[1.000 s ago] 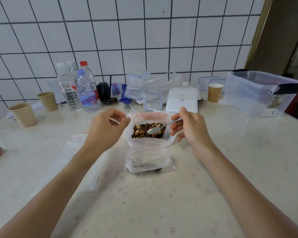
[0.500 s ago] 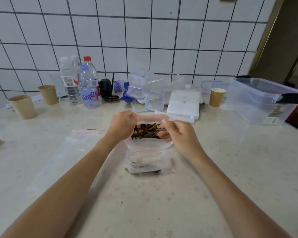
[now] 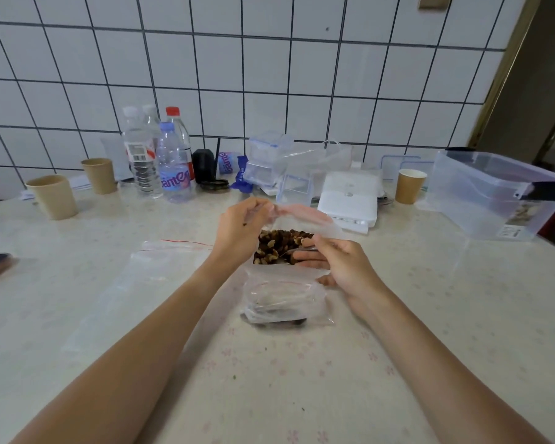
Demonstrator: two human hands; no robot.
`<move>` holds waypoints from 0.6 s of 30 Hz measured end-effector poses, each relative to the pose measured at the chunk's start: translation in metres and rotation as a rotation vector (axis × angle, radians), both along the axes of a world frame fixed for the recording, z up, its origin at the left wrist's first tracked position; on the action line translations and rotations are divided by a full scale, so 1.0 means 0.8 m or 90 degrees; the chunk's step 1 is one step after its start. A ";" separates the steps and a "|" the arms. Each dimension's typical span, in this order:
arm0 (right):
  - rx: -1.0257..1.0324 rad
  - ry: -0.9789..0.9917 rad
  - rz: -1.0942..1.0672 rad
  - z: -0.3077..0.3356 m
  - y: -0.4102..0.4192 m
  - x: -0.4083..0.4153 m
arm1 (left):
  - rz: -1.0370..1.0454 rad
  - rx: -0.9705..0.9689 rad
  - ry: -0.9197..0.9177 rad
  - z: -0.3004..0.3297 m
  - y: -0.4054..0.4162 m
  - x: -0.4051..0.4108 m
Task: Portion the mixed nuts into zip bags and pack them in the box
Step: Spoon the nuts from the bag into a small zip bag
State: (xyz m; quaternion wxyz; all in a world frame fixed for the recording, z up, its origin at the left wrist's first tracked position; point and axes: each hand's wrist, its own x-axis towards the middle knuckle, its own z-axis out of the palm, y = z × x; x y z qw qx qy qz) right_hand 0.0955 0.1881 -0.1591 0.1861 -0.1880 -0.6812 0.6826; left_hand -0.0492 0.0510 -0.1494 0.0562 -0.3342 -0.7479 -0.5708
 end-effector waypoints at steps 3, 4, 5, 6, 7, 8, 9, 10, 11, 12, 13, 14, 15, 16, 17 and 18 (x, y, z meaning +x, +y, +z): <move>-0.025 -0.004 -0.026 0.002 0.000 -0.001 | -0.002 -0.006 0.005 0.000 0.001 0.001; -0.029 -0.004 -0.035 0.004 0.000 -0.001 | 0.002 -0.010 0.000 0.000 0.001 0.000; -0.033 -0.003 -0.044 0.005 0.001 0.000 | 0.009 -0.014 -0.005 0.000 0.001 -0.001; -0.037 0.001 -0.051 0.006 0.001 0.001 | 0.019 -0.018 -0.011 0.000 0.000 -0.002; -0.044 0.008 -0.057 0.007 0.001 0.002 | 0.029 -0.025 -0.021 0.000 -0.001 -0.003; -0.052 0.016 -0.063 0.008 0.001 0.002 | 0.035 -0.032 -0.034 0.000 -0.001 -0.004; -0.059 0.023 -0.069 0.009 0.000 0.002 | 0.037 -0.040 -0.048 0.000 -0.001 -0.004; -0.066 0.030 -0.075 0.010 0.001 0.003 | 0.037 -0.049 -0.057 0.002 -0.001 -0.004; -0.070 0.035 -0.080 0.010 0.002 0.003 | 0.038 -0.062 -0.053 0.005 -0.001 -0.004; -0.072 0.040 -0.084 0.011 0.003 0.003 | 0.039 -0.077 -0.040 0.009 -0.001 -0.004; -0.071 0.043 -0.087 0.012 0.004 0.004 | 0.039 -0.087 -0.022 0.014 -0.002 -0.002; -0.068 0.047 -0.089 0.013 0.006 0.005 | 0.038 -0.088 -0.004 0.020 -0.003 -0.001; -0.063 0.053 -0.089 0.015 0.007 0.006 | 0.037 -0.082 0.015 0.027 -0.006 0.001; -0.058 0.061 -0.091 0.017 0.009 0.007 | 0.037 -0.075 0.033 0.033 -0.009 0.004; -0.054 0.070 -0.092 0.019 0.011 0.008 | 0.040 -0.072 0.049 0.037 -0.013 0.006; -0.050 0.080 -0.093 0.021 0.013 0.010 | 0.044 -0.076 0.065 0.040 -0.017 0.010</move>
